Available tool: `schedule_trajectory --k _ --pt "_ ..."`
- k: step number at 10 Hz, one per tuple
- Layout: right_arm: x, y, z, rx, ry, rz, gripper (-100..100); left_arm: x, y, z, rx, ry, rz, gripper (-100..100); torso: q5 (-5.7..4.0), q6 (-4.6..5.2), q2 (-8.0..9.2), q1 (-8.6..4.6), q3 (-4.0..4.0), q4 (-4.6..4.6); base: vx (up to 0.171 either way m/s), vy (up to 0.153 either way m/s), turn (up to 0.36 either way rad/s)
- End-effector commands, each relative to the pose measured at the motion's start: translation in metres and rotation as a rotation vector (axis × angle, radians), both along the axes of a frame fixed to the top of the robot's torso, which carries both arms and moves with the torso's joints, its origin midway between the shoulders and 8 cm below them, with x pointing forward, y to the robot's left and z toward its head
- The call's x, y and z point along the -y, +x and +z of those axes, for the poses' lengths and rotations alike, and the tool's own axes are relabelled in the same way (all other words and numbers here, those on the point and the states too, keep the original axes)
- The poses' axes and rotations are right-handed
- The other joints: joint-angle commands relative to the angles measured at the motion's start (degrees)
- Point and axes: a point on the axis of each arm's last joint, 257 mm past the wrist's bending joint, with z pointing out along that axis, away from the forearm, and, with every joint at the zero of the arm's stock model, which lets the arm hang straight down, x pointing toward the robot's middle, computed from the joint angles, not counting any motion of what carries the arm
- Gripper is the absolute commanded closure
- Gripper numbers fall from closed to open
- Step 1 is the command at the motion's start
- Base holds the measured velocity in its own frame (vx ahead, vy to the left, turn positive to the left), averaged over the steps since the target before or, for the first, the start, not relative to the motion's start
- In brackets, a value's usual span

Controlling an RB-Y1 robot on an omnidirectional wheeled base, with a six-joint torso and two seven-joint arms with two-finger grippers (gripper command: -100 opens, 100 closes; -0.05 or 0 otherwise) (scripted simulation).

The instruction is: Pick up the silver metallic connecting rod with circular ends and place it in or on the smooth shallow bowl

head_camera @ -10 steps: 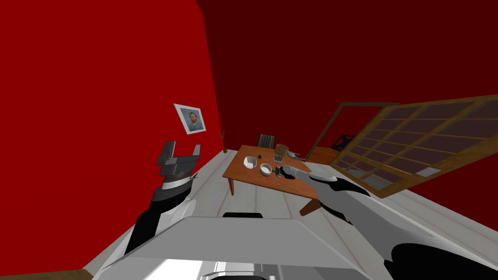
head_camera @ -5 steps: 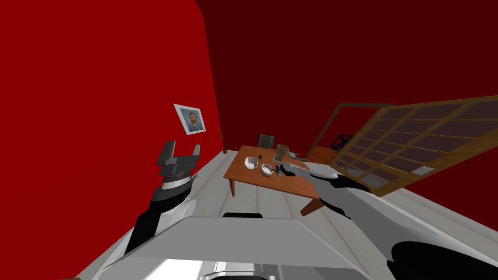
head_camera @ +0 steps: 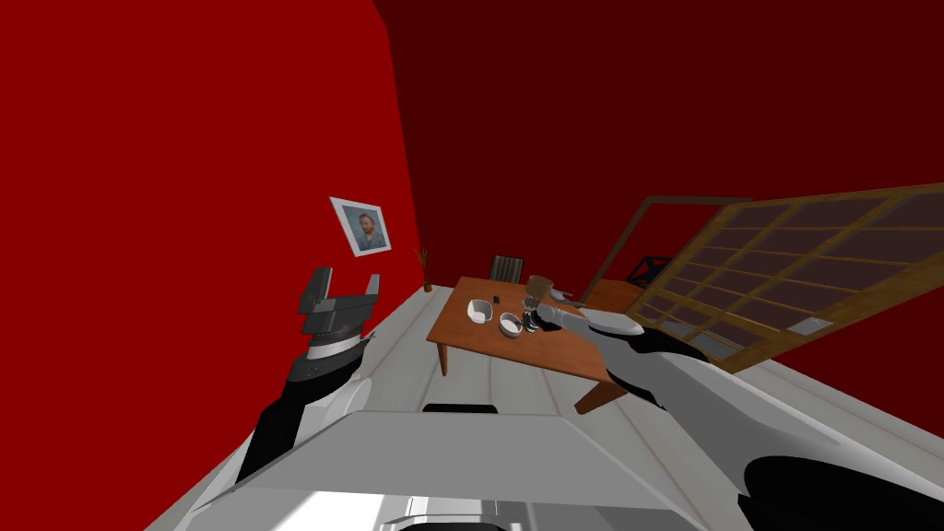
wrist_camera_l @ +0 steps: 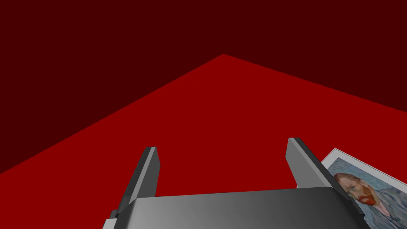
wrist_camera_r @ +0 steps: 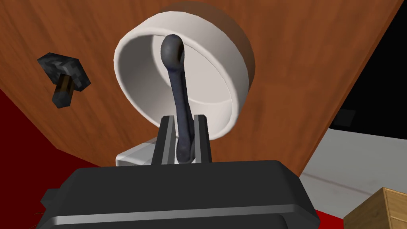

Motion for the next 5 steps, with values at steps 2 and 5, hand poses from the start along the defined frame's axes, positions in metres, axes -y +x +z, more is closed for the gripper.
schedule_trajectory --k 2,5 --pt "-0.001 -0.008 0.001 -0.038 0.012 -0.002 100 0.0 0.0 0.0 0.0 0.0 0.0 0 -0.01 0.0 -0.02 -0.06 -0.01 -0.01 0.054 0.028 0.017" --pt "-0.001 -0.017 0.003 -0.086 0.031 -0.012 100 0.0 0.0 0.0 0.0 0.0 0.0 0 -0.01 -0.03 -0.19 -0.03 -0.11 -0.04 0.084 0.033 0.042"
